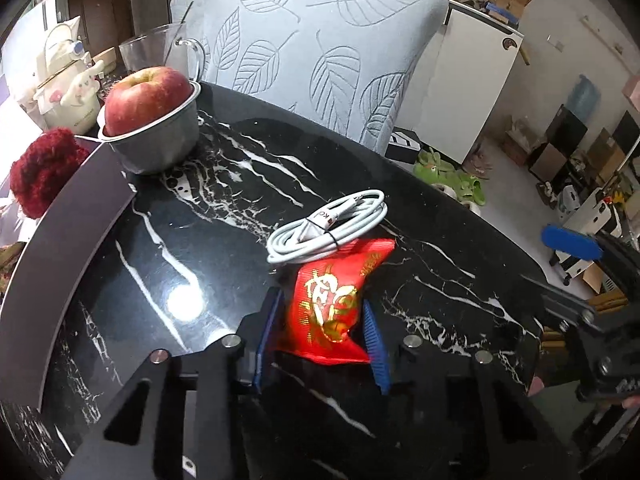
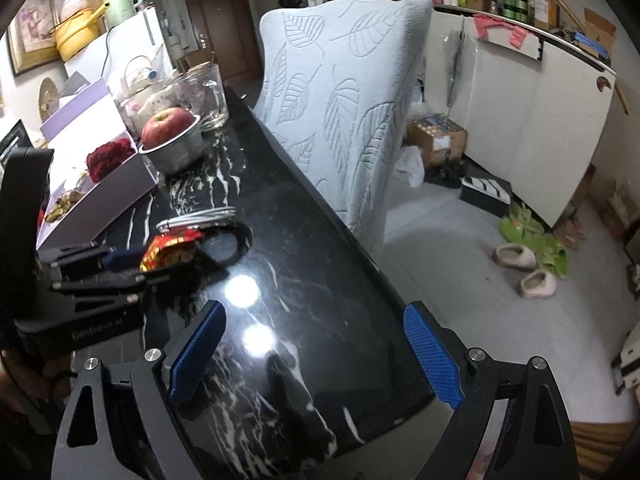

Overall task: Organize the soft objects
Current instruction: 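Grasp the red candy packet with the left gripper while the right grasps the white cable, then lift the red candy packet with the left gripper while the right lifts the coiled cable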

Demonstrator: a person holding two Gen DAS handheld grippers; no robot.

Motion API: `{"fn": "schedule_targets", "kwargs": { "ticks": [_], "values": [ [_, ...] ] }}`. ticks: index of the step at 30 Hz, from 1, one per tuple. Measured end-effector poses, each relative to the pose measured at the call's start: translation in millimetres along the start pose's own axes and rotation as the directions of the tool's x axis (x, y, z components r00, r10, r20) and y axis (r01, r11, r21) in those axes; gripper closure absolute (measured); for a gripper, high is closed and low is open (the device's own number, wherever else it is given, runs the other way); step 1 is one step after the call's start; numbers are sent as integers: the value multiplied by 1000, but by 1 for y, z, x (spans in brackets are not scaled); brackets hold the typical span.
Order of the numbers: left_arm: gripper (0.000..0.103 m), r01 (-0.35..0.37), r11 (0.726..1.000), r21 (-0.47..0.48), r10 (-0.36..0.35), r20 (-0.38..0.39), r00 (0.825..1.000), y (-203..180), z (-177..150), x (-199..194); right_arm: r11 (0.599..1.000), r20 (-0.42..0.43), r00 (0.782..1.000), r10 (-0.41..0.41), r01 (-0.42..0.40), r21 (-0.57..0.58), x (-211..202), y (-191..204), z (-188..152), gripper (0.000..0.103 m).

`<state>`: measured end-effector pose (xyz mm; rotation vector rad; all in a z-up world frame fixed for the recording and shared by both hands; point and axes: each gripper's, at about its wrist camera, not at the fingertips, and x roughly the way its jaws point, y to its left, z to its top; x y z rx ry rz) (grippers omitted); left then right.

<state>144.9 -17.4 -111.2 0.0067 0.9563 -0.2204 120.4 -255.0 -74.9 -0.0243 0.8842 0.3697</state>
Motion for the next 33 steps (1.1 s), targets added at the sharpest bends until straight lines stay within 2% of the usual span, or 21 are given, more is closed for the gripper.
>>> {"fn": "schedule_targets", "kwargs": {
  "ticks": [6, 11, 15, 24, 26, 29, 31, 33],
  "values": [
    [66, -5, 1000, -16, 5, -18, 1000, 15, -19, -16, 999, -2, 999, 34, -34, -35, 12, 13, 12, 11],
    [66, -12, 996, -90, 9, -34, 999, 40, -39, -33, 995, -22, 996, 87, -88, -51, 27, 30, 18, 11],
    [66, -54, 987, -151, 49, -36, 998, 61, -54, -43, 986, -48, 988, 147, -150, -71, 43, 52, 21, 11],
    [66, -111, 958, -266, 106, -32, 994, 101, -75, -60, 974, -64, 988, 142, -151, -166, 74, 97, 33, 11],
    [66, -114, 955, -273, 110, -27, 994, 105, -78, -64, 972, -70, 989, 133, -144, -184, 80, 103, 34, 14],
    [66, -111, 954, -279, 110, -18, 994, 106, -78, -68, 966, -58, 992, 111, -121, -229, 83, 106, 33, 35],
    [66, -110, 956, -274, 111, -12, 994, 104, -78, -71, 963, -41, 997, 64, -73, -258, 82, 109, 31, 37],
    [66, -108, 958, -265, 110, -7, 994, 101, -79, -75, 962, -43, 997, 57, -66, -263, 81, 109, 30, 38]
  ]
}}
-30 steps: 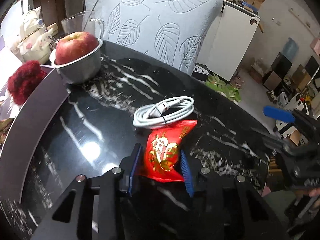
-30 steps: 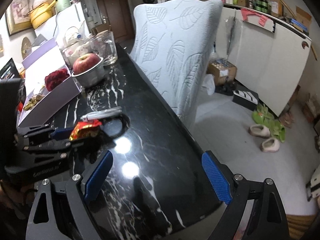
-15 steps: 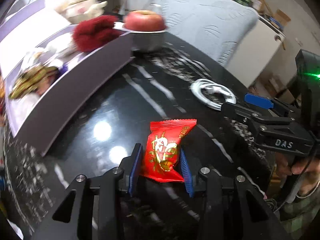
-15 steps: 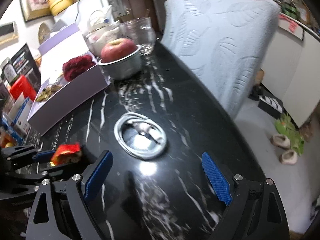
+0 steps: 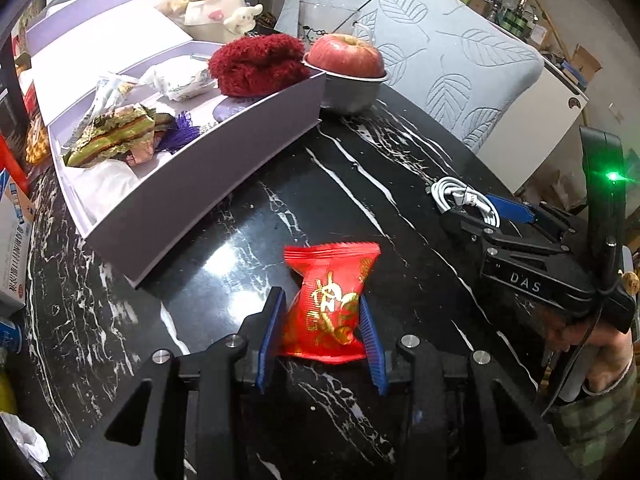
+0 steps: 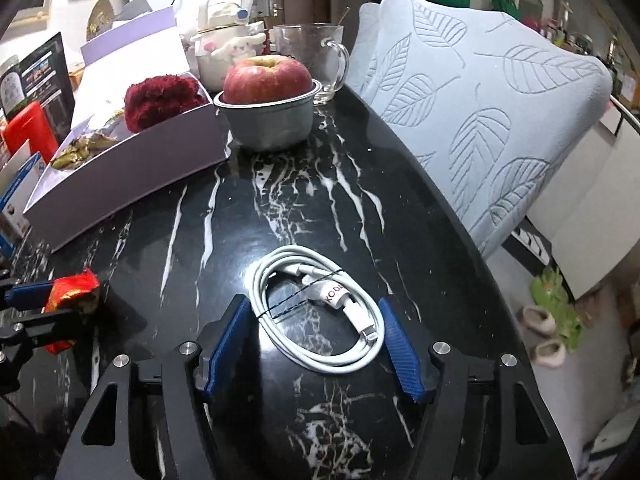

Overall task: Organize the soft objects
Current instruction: 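Lift the red candy packet with the left gripper while the right lifts the coiled cable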

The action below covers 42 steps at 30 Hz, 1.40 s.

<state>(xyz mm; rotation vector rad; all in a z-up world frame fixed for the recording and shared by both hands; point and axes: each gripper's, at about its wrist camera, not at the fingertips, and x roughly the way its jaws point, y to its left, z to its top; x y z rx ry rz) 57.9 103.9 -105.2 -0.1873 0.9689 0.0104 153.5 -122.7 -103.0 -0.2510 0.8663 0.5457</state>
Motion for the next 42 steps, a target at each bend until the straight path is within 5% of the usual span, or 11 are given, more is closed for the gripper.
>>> {"fn": "schedule_targets", "kwargs": {
  "ticks": [21, 27, 38, 42],
  "values": [
    [66, 65, 996, 64, -64, -19, 998, -30, -31, -13, 997, -44, 996, 74, -74, 11, -64, 18, -73, 40],
    [63, 30, 995, 99, -26, -44, 999, -39, -28, 1, 997, -46, 996, 71, -72, -12, -69, 26, -82, 30],
    [62, -16, 988, 156, 19, -17, 1000, -48, -18, 13, 999, -16, 1000, 24, -25, -44, -58, 26, -77, 27],
    [62, -15, 988, 154, 15, 0, 1000, -46, -19, 12, 999, 1, 1000, 27, -27, -46, -60, 25, -79, 48]
  ]
}}
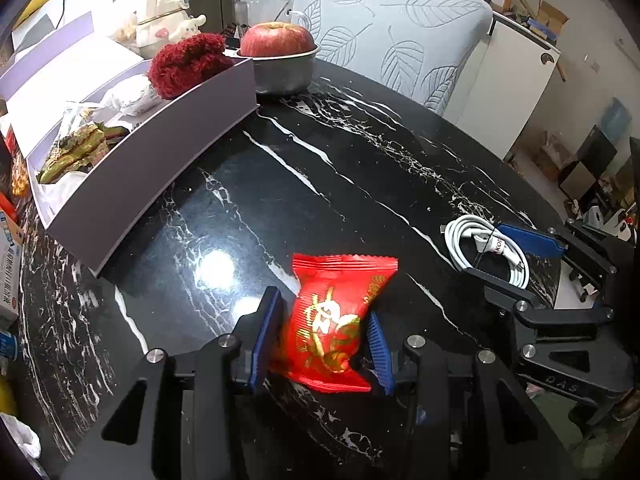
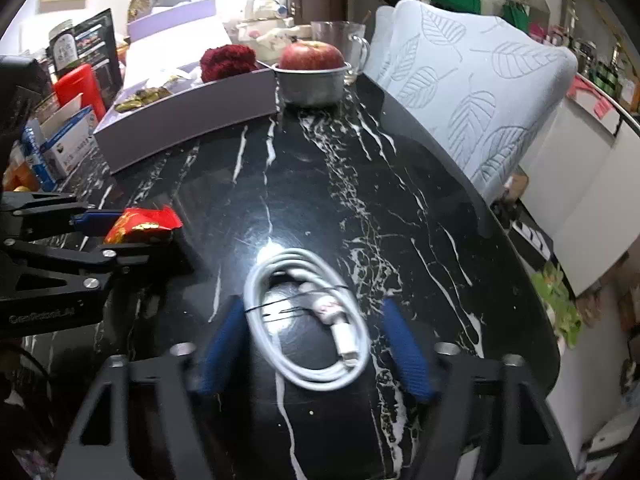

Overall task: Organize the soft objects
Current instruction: 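Lift the red candy packet with the left gripper while the right lifts the coiled cable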

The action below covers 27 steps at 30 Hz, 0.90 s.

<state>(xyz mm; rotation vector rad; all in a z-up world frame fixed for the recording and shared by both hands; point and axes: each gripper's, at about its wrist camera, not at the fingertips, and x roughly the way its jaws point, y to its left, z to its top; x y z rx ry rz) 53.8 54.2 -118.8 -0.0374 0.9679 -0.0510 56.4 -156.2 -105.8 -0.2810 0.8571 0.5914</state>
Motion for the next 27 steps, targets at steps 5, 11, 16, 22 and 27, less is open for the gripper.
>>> {"fn": "schedule_targets", "kwargs": {
  "ticks": [5, 11, 16, 22, 27],
  "values": [
    [70, -15, 1000, 18, 14, 13, 1000, -3, -2, -2, 1000, -1, 1000, 1, -1, -9, 0, 1, 1, 48],
    [71, 11, 1000, 0, -11, 7, 1000, -2, -3, -4, 1000, 6, 1000, -4, 4, -2, -1, 0, -1, 49],
    [72, 32, 999, 0, -32, 4, 999, -7, -5, -7, 1000, 12, 1000, 7, -7, 20, -4, -3, -3, 49],
    [72, 48, 999, -10, -48, -6, 999, -11, -6, -8, 999, 18, 1000, 1, -2, 51, -10, -10, -5, 49],
    [72, 55, 998, -26, -55, 2, 998, -13, -9, -15, 998, 32, 999, -5, 3, 60, -17, -13, -7, 49]
  ]
}}
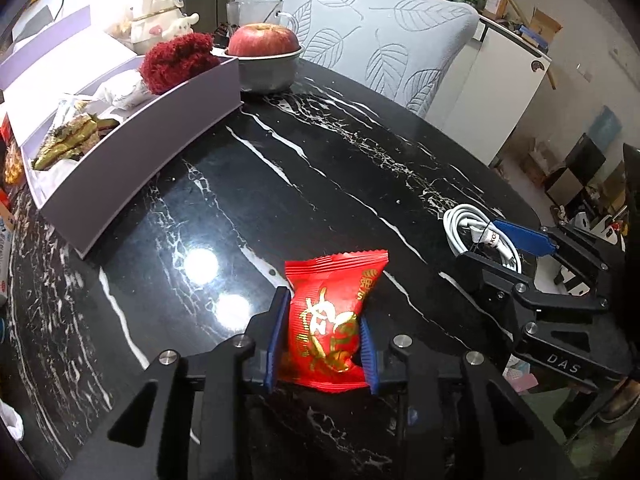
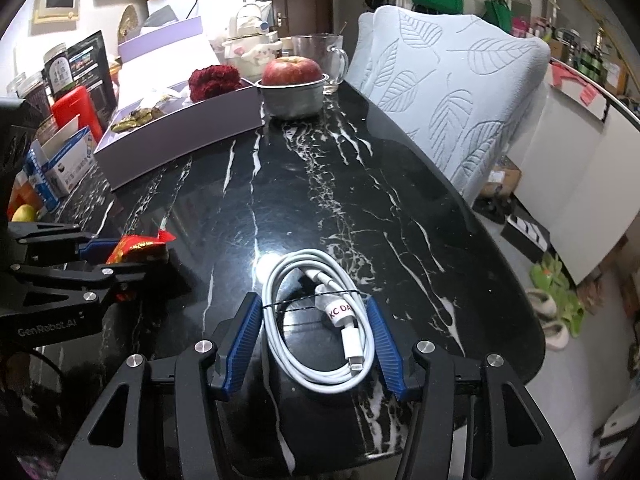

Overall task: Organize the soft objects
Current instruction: 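Lift the red candy packet with the left gripper while the right lifts the coiled cable, then carry the candy packet with the left gripper while the right carries the cable toward the box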

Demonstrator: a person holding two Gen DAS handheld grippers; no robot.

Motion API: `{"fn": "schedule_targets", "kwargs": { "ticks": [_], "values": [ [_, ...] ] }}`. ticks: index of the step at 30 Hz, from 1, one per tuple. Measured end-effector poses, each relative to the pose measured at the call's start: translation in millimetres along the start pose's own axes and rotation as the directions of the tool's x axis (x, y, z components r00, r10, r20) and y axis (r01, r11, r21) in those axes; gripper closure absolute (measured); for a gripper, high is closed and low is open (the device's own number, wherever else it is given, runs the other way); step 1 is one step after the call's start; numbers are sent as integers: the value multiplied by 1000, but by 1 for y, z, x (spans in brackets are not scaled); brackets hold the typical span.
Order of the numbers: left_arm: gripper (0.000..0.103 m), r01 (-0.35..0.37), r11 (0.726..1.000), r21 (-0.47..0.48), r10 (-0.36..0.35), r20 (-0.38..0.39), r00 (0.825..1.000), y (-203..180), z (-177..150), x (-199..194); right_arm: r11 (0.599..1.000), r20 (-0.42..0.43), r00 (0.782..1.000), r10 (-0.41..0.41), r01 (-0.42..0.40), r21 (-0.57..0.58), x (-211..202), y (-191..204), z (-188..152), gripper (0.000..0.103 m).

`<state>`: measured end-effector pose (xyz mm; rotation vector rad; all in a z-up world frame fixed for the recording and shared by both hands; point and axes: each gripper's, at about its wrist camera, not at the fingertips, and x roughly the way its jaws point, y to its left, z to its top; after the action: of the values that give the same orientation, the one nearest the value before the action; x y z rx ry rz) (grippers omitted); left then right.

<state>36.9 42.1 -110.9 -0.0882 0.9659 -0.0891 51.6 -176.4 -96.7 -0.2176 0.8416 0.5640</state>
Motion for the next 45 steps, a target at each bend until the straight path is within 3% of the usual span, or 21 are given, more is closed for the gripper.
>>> {"fn": "schedule_targets", "kwargs": {
  "ticks": [15, 31, 38, 45],
  "values": [
    [72, -48, 995, -84, 52, 40, 998, 13, -33, -42, 992, 18, 993, 114, -113, -65, -13, 31, -9, 49],
    [72, -96, 982, -165, 114, 105, 988, 47, -64, -96, 943, 2, 958, 287, -282, -176, -26, 101, -13, 49],
    [72, -107, 975, -195, 133, 129, 983, 64, -63, -109, 914, 4, 937, 349, -340, -220, -32, 126, -5, 49],
    [72, -123, 972, -199, 165, 213, 963, 76, -46, -136, 894, 37, 919, 392, -371, -252, -41, 141, 16, 49]
  ]
}}
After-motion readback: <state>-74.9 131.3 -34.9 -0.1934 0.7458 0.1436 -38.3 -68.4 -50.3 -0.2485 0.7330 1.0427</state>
